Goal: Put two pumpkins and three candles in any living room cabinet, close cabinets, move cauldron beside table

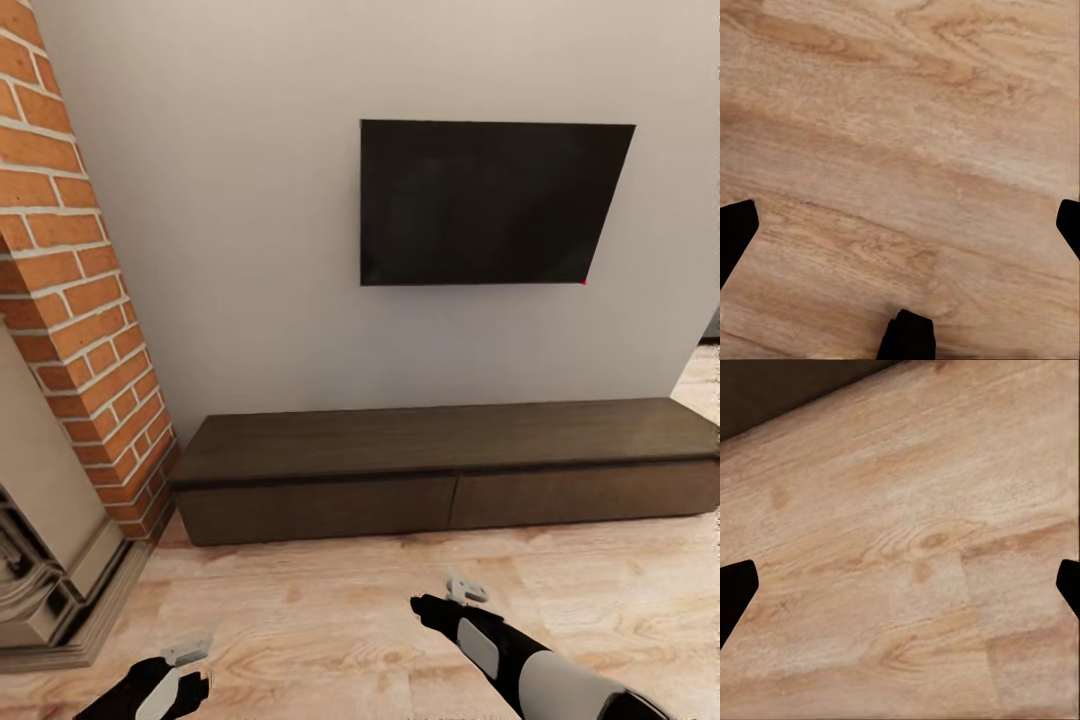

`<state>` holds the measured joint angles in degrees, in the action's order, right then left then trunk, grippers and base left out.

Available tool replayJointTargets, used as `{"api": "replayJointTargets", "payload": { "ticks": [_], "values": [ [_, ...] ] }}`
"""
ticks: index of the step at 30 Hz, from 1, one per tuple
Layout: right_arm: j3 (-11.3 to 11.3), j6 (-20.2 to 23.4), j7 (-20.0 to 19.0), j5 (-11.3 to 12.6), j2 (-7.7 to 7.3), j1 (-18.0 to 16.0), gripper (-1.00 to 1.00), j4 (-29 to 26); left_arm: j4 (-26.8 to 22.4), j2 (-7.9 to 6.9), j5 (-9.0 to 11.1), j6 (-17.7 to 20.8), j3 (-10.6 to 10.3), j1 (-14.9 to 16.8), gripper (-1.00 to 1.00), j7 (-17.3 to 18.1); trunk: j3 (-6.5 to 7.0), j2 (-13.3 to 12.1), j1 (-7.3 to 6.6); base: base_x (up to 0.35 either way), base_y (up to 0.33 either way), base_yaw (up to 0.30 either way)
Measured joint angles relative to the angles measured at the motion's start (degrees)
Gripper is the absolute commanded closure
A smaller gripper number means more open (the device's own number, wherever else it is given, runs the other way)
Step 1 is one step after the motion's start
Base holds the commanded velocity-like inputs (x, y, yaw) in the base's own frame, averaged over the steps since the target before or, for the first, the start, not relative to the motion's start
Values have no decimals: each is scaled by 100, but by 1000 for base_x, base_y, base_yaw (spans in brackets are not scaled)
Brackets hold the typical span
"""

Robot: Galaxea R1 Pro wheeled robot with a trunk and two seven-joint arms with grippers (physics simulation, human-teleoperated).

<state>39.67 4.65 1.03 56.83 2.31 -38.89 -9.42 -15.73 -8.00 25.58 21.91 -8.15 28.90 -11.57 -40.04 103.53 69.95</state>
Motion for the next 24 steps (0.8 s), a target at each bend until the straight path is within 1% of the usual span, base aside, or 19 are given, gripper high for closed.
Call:
{"api": "replayJointTargets", "payload": {
  "ticks": [2,5,7,10,12,17,21,24],
  "values": [
    [5,-192,0,-7,4,0,-100,248,454,-9,-24,-305,-27,1,-100,161,17,-80,-44,0,0,-91],
    [-4,-494,0,-39,3,35,-100,730,802,-9,-30,-537,-67,-13,-100,272,43,-200,-110,0,0,-86],
    [-2,-705,0,-50,9,198,-100,897,1006,6,-25,-754,-80,-34,-100,297,59,-280,-154,0,0,-61],
    [-2,-920,0,-48,14,531,-100,973,1346,39,-17,-1111,-90,-79,-100,306,85,-401,-220,0,0,-22],
    [0,-1010,0,-39,3,684,-100,992,1440,48,-15,-1216,-92,-151,-100,312,102,-481,-264,0,0,-7],
    [0,-1282,0,-39,6,1000,-100,1010,1488,49,-22,-1337,-95,-386,-100,313,145,-681,-374,0,0,-2],
    [-1,-1551,-1,-42,40,1348,-100,1019,1497,40,-12,-1724,-95,-662,-100,314,179,-842,-461,0,0,0],
    [-2,-1661,0,-38,23,1531,-100,1036,1498,30,-9,-1826,-92,-829,-100,313,204,-962,-527,0,0,0]
  ]
}}
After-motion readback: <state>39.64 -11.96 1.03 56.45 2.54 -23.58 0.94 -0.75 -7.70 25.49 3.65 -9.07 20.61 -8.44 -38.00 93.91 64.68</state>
